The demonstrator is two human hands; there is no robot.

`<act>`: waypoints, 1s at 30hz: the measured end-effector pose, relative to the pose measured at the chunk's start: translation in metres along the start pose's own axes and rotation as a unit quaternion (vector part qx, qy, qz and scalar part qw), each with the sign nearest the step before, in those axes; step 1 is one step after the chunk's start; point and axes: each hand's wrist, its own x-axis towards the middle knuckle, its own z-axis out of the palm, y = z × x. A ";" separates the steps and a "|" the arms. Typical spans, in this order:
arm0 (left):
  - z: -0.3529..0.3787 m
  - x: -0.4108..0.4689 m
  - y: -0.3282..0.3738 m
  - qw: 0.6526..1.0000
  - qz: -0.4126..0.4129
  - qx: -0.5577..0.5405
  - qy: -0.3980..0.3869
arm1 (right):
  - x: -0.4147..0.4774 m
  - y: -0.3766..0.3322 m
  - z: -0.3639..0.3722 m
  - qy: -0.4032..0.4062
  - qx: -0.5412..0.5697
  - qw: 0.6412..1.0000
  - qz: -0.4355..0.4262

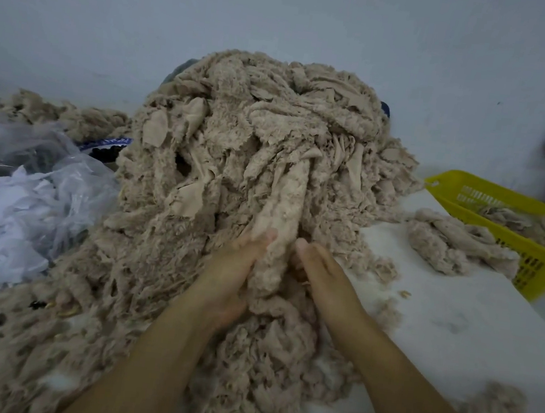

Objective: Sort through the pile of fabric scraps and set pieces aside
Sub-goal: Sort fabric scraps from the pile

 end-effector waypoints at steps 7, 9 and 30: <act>0.013 -0.008 -0.019 0.946 0.076 0.314 -0.005 | 0.006 -0.003 -0.001 0.080 0.205 0.970 0.100; 0.015 -0.009 -0.018 0.942 0.108 0.319 0.008 | 0.009 -0.006 -0.009 0.120 0.257 0.953 0.110; 0.004 -0.008 0.006 0.997 -0.003 -0.072 0.007 | -0.004 -0.008 -0.002 -0.058 0.082 0.995 0.030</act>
